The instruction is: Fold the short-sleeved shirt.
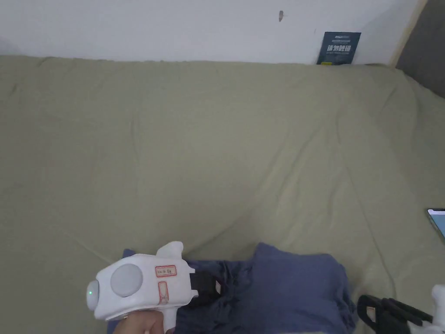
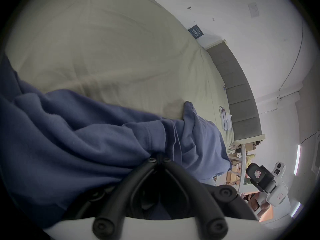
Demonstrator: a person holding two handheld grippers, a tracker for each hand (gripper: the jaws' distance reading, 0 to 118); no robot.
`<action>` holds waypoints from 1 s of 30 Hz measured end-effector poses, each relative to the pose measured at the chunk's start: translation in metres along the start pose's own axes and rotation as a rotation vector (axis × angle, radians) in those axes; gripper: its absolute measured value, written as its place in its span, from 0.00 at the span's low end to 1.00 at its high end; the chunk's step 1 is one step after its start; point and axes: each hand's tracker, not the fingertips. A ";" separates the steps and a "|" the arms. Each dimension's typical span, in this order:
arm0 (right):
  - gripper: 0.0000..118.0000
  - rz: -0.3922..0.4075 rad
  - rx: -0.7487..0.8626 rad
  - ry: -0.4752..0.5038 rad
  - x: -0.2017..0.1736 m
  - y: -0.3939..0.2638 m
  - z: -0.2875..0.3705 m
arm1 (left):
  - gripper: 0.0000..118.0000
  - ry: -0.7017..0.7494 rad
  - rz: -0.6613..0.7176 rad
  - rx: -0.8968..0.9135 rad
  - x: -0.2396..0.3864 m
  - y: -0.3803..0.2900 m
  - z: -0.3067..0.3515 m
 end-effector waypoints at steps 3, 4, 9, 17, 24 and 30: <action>0.00 0.005 0.010 0.011 -0.006 0.003 -0.001 | 0.00 0.008 -0.093 0.092 0.011 0.005 0.051; 0.00 0.006 0.011 0.016 -0.008 0.004 -0.003 | 0.00 0.006 -0.113 0.108 0.012 0.008 0.071; 0.00 0.036 0.007 0.047 -0.021 0.008 -0.013 | 0.00 0.177 -0.153 0.216 -0.017 0.006 0.153; 0.00 0.062 -0.023 0.071 -0.040 0.006 -0.026 | 0.19 0.054 -0.012 0.119 -0.086 0.006 0.160; 0.00 0.064 -0.028 0.053 -0.040 0.008 -0.025 | 1.00 -0.071 0.021 0.046 -0.099 0.018 0.112; 0.00 0.053 -0.017 0.044 -0.035 0.010 -0.021 | 1.00 -0.178 0.061 0.060 -0.097 0.022 0.080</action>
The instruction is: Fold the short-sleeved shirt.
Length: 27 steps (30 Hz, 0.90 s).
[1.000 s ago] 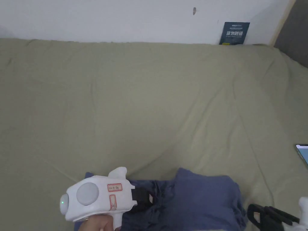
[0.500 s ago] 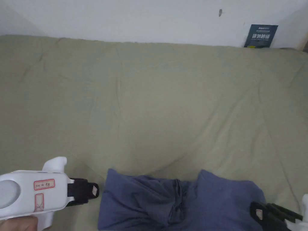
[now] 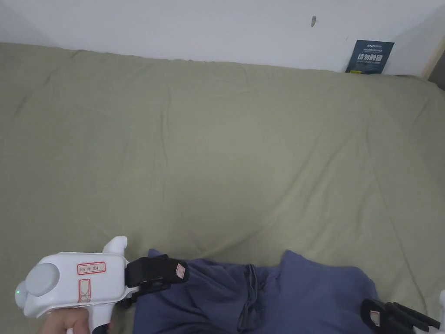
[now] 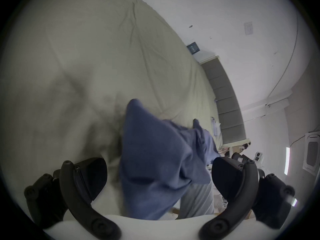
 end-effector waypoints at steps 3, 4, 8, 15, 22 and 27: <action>0.00 0.003 0.011 -0.007 0.001 0.000 0.003 | 0.66 0.021 -0.095 -0.058 0.004 0.001 -0.009; 0.00 0.001 0.013 -0.008 0.003 0.001 0.004 | 0.51 0.083 -0.112 -0.066 0.007 -0.001 -0.010; 0.00 -0.003 0.022 -0.010 0.005 0.001 0.007 | 0.11 0.076 -0.038 -0.053 -0.005 -0.003 -0.007; 0.00 -0.001 0.060 -0.003 0.005 0.005 0.017 | 0.11 0.136 -0.002 0.130 0.013 -0.011 0.052; 0.00 0.032 0.063 0.021 0.000 0.010 0.013 | 0.11 0.353 -0.015 0.249 0.041 -0.014 0.158; 0.00 0.032 0.058 0.042 -0.001 0.006 0.007 | 0.11 0.594 -0.155 0.213 0.089 -0.006 0.158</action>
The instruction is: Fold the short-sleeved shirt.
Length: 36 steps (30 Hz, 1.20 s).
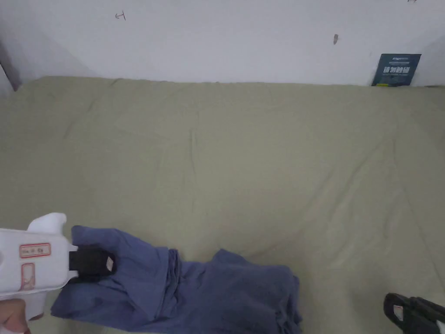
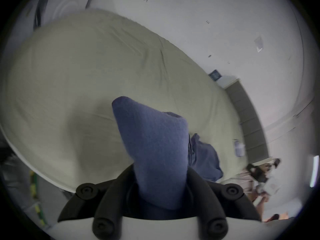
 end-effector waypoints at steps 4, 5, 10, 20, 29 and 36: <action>0.00 -0.012 0.003 0.011 0.001 -0.005 0.004 | 0.11 0.125 -0.180 -0.049 0.061 0.000 -0.015; 0.00 -0.015 0.004 0.010 0.002 -0.006 0.006 | 0.11 0.143 -0.205 -0.056 0.076 -0.001 -0.019; 0.00 -0.030 0.011 -0.003 0.012 -0.007 0.010 | 0.11 0.139 -0.285 -0.101 0.139 -0.008 -0.042; 0.00 -0.091 0.015 -0.031 0.028 -0.013 0.015 | 0.95 0.016 -0.406 -0.090 0.243 -0.042 -0.150; 0.00 -0.105 0.013 -0.042 0.034 -0.010 0.016 | 0.85 -0.286 -0.123 -0.120 0.185 -0.023 -0.096; 0.00 -0.088 -0.014 -0.033 0.022 -0.013 0.008 | 0.03 -0.379 -0.072 -0.073 0.106 -0.020 -0.086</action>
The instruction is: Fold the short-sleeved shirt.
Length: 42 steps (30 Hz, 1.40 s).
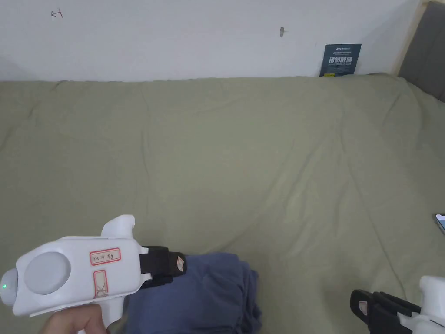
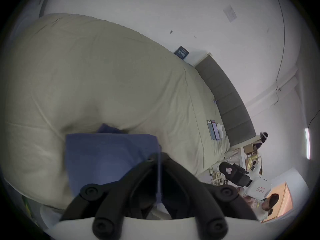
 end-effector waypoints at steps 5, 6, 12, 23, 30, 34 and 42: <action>0.00 0.009 -0.029 -0.002 -0.005 -0.004 -0.003 | 0.03 -0.123 0.117 -0.040 -0.019 -0.008 -0.048; 0.00 0.008 -0.030 -0.003 -0.005 -0.005 -0.003 | 0.03 -0.140 0.141 -0.050 -0.016 -0.011 -0.061; 0.00 0.000 -0.046 -0.023 -0.003 -0.003 -0.004 | 0.03 -0.216 0.151 -0.196 0.005 -0.046 -0.158; 0.00 0.066 -0.078 0.119 -0.043 0.017 -0.040 | 0.03 -0.181 0.009 -0.106 0.024 -0.023 -0.083; 0.00 0.093 -0.223 0.339 -0.098 0.028 -0.129 | 0.03 0.089 -0.025 0.041 -0.029 -0.008 0.025; 0.00 -0.058 -0.342 0.512 -0.097 0.018 -0.185 | 0.03 0.148 0.039 0.031 -0.069 -0.011 0.031; 0.01 -0.410 -0.475 0.674 -0.021 -0.027 -0.232 | 0.03 0.076 0.115 -0.048 -0.114 -0.013 0.015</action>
